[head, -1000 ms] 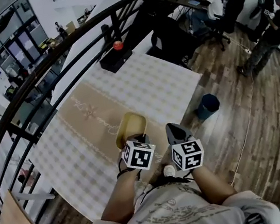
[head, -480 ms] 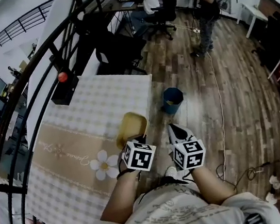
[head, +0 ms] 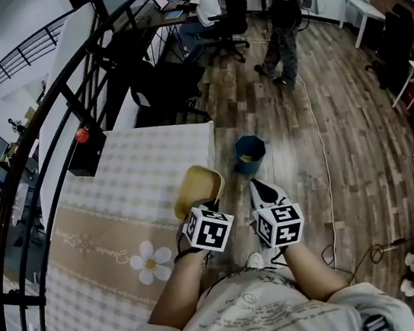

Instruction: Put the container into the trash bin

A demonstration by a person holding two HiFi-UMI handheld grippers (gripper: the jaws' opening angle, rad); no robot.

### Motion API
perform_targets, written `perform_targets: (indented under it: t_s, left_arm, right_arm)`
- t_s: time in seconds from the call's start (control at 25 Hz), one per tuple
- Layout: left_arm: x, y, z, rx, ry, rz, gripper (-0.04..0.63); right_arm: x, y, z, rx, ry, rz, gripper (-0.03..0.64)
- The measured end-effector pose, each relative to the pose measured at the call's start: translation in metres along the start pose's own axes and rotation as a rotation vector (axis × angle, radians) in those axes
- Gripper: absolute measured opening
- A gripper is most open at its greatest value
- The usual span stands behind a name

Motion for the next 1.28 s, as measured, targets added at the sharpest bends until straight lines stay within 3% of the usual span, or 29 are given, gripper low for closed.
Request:
perform_targets:
  t_s: [0.48, 0.8, 1.28]
  left_arm:
    - [0.073, 0.012, 0.063, -0.011, 0.013, 0.05, 0.008]
    - [0.1, 0.014, 0.105, -0.037, 0.013, 0.078, 0.008]
    - [0.154, -0.009, 0.173, -0.074, 0.021, 0.103, 0.008]
  right_arm:
    - [0.041, 0.08, 0.016, -0.023, 0.027, 0.011, 0.003]
    - [0.053, 0.12, 0.032, -0.048, 0.033, 0.019, 0.003]
    - [0.087, 0.175, 0.08, -0.088, 0.042, 0.026, 0.003]
Point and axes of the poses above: the fingertips, and each gripper's own axes: z forward along the fingers, y to its right, x out of its top, the point moved 6 cm from there along -z, backward along the fingers, and after that the axes turned 13 degrees about z, right-handed, at the moved point
